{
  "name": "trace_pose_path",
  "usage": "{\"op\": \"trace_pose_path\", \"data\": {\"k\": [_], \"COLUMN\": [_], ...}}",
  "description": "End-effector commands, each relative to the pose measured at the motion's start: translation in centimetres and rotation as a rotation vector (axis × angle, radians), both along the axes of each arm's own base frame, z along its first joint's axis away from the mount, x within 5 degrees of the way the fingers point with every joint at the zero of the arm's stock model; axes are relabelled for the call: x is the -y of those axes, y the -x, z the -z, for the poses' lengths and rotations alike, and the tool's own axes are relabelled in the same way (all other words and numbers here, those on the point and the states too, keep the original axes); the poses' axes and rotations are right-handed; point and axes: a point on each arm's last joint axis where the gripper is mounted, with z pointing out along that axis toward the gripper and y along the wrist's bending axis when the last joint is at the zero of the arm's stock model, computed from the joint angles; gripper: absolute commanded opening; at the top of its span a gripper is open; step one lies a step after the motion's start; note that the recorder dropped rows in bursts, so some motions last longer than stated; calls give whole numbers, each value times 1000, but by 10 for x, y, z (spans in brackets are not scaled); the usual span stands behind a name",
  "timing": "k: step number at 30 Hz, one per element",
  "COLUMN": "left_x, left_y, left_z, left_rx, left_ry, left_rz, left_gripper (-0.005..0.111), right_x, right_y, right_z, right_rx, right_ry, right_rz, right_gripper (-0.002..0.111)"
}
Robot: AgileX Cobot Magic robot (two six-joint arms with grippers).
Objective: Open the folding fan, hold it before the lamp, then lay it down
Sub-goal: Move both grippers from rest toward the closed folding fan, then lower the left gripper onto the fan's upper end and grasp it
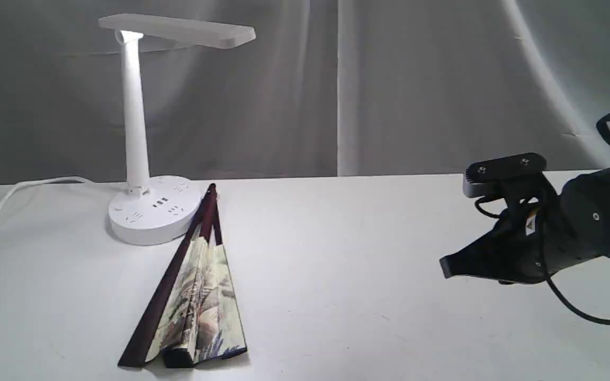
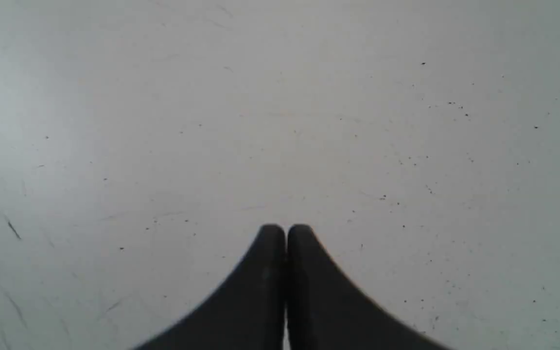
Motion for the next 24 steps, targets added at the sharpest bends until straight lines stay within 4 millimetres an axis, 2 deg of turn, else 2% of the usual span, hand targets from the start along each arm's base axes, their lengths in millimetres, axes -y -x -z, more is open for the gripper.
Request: {"op": "trace_pose_path", "data": {"k": [1,3,4,6,9,12,18,24], "left_x": [7,28,35,66,100,120,132,135], "left_y": [-50,-84,-94,-124,-157,-191,-226,-234], "left_z": [14,28,36,43,62,77,119,141], "left_rx": [-108,-215,-256,-286,-357,-471,-669,-698], "left_ry": [-34,-62,-76,-127,-162,-143,-138,-165], "left_rz": [45,129,159,264,345,356,358,382], "left_gripper": [0,0,0,0,0,0,0,2], "right_x": [-2,-2,-2,-2,-1,-1,-1,-2], "right_y": [0,0,1,1,2,3,3,3], "right_z": [-6,-5,-5,-4,-4,-4,-3,-4], "right_rx": [14,5,3,-7,-22,-26,-27,-25], "right_ry": [-4,-5,-4,-2,2,2,-6,-4], "right_rz": [-6,-2,-2,-1,1,2,7,1], "right_gripper": [0,0,0,0,0,0,0,0]}}
